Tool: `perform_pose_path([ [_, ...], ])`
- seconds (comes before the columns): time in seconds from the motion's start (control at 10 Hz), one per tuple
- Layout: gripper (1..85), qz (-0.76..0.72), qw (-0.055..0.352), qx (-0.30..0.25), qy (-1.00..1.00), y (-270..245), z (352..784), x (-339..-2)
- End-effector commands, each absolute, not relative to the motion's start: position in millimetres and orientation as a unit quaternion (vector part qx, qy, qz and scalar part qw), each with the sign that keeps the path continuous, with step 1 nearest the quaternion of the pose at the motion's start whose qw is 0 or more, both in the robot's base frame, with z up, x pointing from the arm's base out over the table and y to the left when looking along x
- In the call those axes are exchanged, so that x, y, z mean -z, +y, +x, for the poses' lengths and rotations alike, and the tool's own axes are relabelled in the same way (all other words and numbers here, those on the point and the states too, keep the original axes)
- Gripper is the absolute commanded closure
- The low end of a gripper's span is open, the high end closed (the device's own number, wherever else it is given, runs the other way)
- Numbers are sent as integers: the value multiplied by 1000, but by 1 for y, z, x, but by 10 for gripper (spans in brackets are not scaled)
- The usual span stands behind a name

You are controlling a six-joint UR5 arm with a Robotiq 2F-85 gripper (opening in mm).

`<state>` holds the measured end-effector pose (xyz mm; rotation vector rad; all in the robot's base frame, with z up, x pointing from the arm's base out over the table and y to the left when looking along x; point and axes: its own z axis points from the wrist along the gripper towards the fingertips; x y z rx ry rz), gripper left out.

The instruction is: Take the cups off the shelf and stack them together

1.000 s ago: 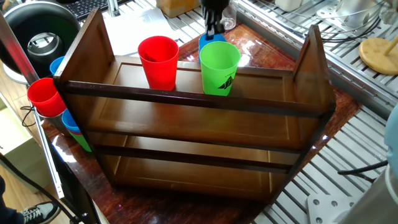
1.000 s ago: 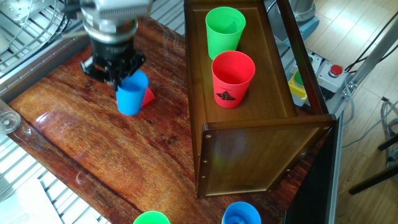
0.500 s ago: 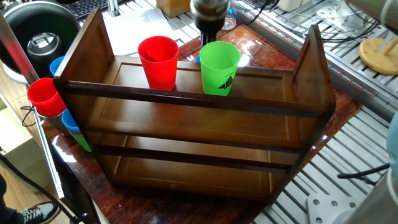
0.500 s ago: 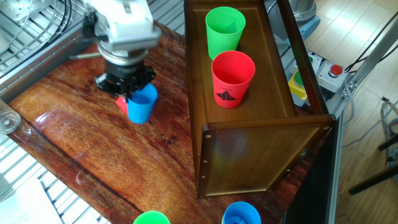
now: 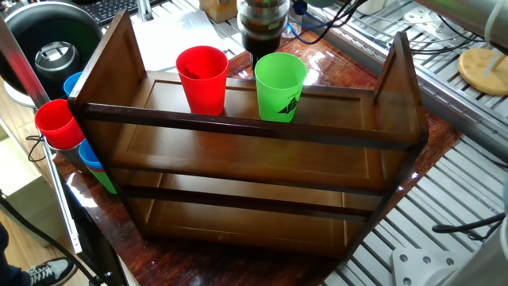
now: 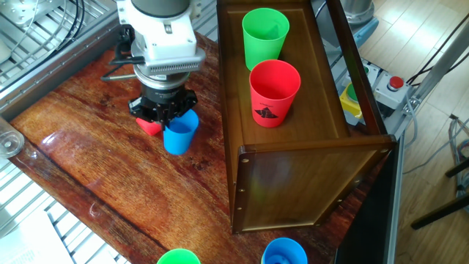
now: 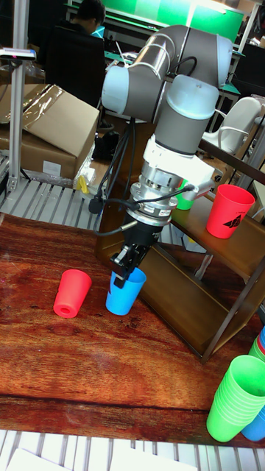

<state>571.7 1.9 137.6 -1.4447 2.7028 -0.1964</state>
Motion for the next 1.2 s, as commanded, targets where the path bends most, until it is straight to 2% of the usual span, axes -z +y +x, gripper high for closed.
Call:
perform_pose_path([
  [0.0,843,-466,46,52,882,12,572,-136],
  [0.4,843,-467,39,60,881,6,572,-146],
  [0.6,843,-480,34,45,875,12,564,-180],
  [0.9,843,-485,32,31,873,18,559,-182],
  [1.1,843,-481,14,26,876,16,550,-182],
])
